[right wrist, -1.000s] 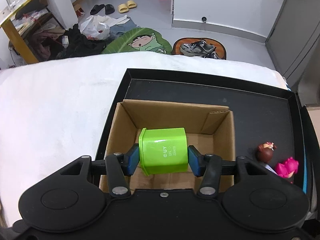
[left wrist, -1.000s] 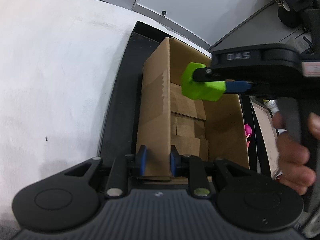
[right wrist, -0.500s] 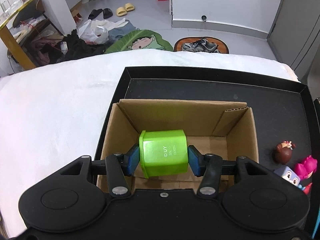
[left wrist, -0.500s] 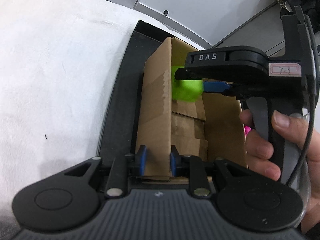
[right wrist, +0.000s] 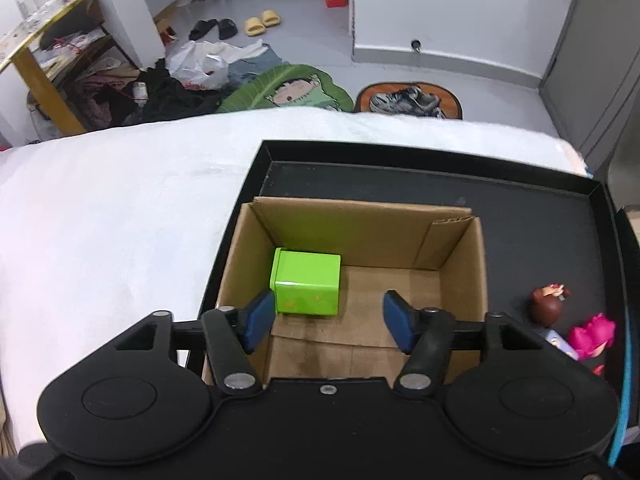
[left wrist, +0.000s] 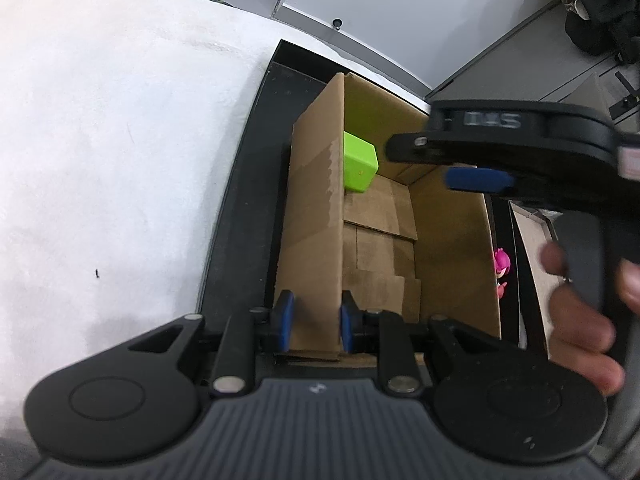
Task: Organize rigid objects
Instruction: 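Open the right gripper and raise it away from the box, then move the right gripper to the white charger and close on it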
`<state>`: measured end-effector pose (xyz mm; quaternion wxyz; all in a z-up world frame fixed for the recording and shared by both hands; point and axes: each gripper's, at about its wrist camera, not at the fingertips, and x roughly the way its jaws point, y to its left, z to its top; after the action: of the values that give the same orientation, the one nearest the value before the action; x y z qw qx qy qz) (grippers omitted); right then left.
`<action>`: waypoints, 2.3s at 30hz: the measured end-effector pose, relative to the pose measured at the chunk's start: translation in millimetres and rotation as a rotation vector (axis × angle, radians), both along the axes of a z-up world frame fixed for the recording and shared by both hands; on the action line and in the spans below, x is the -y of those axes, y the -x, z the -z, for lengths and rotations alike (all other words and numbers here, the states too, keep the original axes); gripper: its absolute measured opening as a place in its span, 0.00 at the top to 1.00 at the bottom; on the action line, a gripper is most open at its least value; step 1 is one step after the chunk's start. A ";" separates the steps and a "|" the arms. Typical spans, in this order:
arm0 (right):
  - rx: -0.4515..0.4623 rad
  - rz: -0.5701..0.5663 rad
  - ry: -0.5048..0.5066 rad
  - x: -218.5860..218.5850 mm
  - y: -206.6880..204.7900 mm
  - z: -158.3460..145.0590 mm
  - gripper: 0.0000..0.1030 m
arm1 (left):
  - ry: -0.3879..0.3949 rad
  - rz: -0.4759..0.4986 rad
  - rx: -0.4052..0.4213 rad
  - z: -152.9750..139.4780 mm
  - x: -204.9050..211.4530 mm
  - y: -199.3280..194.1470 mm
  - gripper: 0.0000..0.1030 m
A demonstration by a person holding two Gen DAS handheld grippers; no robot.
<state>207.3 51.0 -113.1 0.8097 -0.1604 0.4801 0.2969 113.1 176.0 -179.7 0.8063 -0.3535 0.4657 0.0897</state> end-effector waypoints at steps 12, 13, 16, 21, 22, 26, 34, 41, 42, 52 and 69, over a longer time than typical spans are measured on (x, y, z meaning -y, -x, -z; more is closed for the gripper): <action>0.039 -0.010 0.022 33.6 10.8 -27.1 0.27 | -0.021 -0.020 -0.016 -3.0 2.8 0.3 0.79; 0.040 -0.009 0.022 36.9 10.9 -28.2 0.27 | -0.022 -0.021 -0.017 -3.4 2.9 0.4 0.79; 0.041 -0.008 0.012 50.7 10.6 -33.7 0.27 | -0.028 -0.027 -0.021 -4.2 3.7 0.8 0.79; 0.060 -0.012 0.003 70.4 9.1 -41.8 0.27 | -0.042 -0.030 -0.025 -5.5 6.2 2.3 0.79; 0.061 -0.007 0.003 73.9 7.8 -42.8 0.27 | -0.045 -0.030 -0.027 -5.3 6.9 2.0 0.79; 0.067 0.013 0.004 88.9 1.0 -45.7 0.27 | -0.044 -0.034 -0.027 -4.1 8.7 1.1 0.79; 0.072 0.050 0.012 119.6 -11.3 -38.8 0.27 | -0.048 -0.038 -0.032 -3.2 10.6 1.9 0.79; 0.051 0.078 0.017 136.4 -20.6 -25.4 0.27 | -0.045 -0.040 -0.038 -2.5 10.0 1.0 0.79; 0.048 0.077 0.018 138.0 -21.2 -22.7 0.27 | -0.043 -0.042 -0.038 -2.4 9.5 1.4 0.79; -0.021 0.082 0.043 148.3 -30.8 16.2 0.30 | -0.042 -0.035 -0.046 -2.8 7.8 0.1 0.79; -0.110 0.056 0.187 137.3 -41.9 74.4 0.37 | -0.019 -0.039 -0.046 1.2 4.5 0.4 0.79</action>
<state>249.2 -86.4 -187.5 0.7716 -0.2050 0.5537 0.2366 112.7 171.5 -180.9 0.7968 -0.3530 0.4761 0.1179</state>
